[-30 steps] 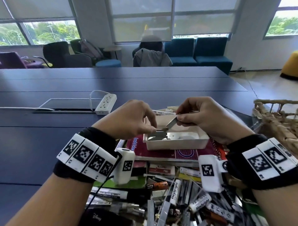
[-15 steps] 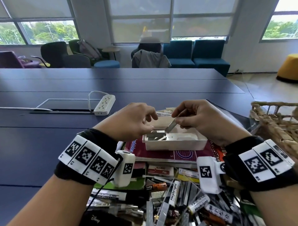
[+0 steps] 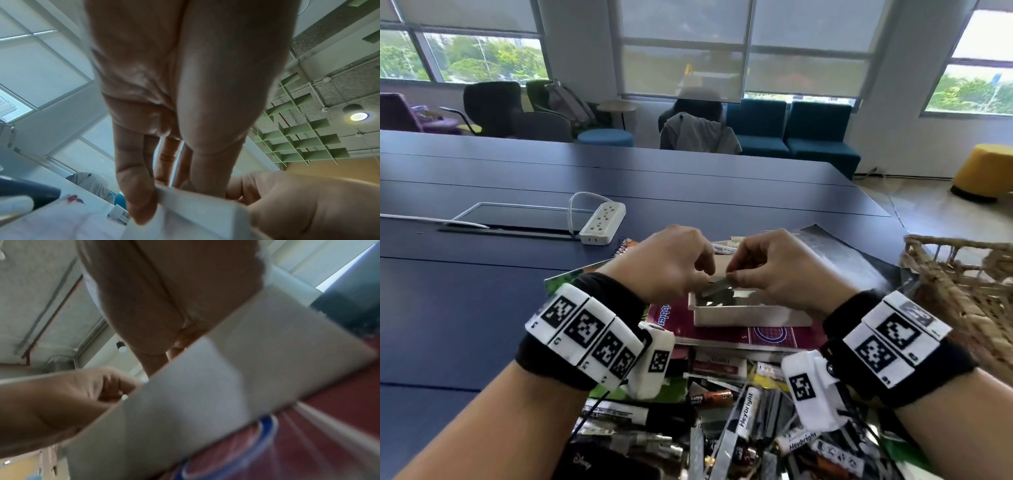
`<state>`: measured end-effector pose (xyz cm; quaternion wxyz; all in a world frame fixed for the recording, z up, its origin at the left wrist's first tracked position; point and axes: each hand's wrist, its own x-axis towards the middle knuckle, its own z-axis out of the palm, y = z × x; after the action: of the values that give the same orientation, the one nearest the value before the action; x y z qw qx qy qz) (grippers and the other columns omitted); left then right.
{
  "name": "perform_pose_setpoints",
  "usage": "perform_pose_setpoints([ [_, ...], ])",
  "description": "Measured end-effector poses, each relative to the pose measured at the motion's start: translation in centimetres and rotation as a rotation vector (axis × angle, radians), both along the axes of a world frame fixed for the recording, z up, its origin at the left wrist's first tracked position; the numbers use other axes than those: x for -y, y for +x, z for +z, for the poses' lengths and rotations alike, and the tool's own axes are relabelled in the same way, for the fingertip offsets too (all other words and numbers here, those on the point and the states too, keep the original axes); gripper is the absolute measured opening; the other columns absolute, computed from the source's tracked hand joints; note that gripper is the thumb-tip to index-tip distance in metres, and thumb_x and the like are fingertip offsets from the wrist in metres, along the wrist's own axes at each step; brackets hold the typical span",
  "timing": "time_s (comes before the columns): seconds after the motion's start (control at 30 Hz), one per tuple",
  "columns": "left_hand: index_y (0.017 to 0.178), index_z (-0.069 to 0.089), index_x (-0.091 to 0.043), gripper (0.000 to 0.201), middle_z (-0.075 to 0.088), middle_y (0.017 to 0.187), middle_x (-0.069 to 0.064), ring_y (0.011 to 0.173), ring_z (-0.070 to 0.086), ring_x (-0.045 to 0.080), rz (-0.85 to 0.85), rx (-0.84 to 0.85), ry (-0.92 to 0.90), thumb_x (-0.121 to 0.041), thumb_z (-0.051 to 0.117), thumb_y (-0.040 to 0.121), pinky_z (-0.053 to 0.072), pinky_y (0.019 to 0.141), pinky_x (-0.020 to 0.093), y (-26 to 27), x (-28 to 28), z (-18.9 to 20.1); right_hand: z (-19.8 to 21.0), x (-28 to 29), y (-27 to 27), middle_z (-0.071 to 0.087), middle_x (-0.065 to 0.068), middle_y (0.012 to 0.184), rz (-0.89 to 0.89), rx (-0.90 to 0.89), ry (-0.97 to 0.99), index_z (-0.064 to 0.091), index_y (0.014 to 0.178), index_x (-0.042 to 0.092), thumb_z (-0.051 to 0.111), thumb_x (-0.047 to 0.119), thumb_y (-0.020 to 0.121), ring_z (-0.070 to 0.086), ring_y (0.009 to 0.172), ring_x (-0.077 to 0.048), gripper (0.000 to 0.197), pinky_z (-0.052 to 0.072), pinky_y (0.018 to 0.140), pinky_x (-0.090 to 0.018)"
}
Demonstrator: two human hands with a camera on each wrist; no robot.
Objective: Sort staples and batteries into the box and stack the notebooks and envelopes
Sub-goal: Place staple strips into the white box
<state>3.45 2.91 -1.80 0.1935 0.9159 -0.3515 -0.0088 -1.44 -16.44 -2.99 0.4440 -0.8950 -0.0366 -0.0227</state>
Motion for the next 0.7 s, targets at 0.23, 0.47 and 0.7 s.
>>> perform_pose_setpoints([
  [0.23, 0.089, 0.079, -0.02, 0.009, 0.068, 0.086, -0.009, 0.078, 0.062, 0.005, -0.009, 0.003, -0.024, -0.022, 0.07, 0.087, 0.053, 0.076, 0.029, 0.06, 0.04, -0.27, -0.46, -0.08, -0.58, 0.074, -0.007, 0.073, 0.027, -0.038, -0.059, 0.08, 0.079, 0.013, 0.081, 0.01, 0.084, 0.06, 0.056, -0.005, 0.006, 0.047, 0.055, -0.018],
  [0.47, 0.087, 0.079, -0.021, 0.009, 0.069, 0.084, -0.008, 0.074, 0.061, 0.002, -0.006, -0.006, -0.024, -0.02, 0.071, 0.088, 0.047, 0.071, 0.024, 0.3, 0.16, -0.53, -0.28, 0.07, -0.79, 0.071, 0.001, 0.072, 0.053, -0.033, -0.16, 0.077, 0.084, 0.017, 0.083, 0.011, 0.079, 0.061, 0.062, -0.003, 0.011, 0.05, 0.061, -0.016],
  [0.7, 0.086, 0.081, -0.023, 0.009, 0.067, 0.079, -0.013, 0.069, 0.059, -0.008, -0.027, -0.039, -0.044, -0.018, 0.073, 0.086, 0.041, 0.065, 0.016, 0.51, 0.12, -0.83, -0.43, 0.51, -0.66, 0.074, -0.001, 0.082, 0.126, -0.055, -0.161, 0.076, 0.09, 0.02, 0.082, 0.011, 0.079, 0.067, 0.073, -0.013, 0.016, 0.057, 0.075, -0.033],
])
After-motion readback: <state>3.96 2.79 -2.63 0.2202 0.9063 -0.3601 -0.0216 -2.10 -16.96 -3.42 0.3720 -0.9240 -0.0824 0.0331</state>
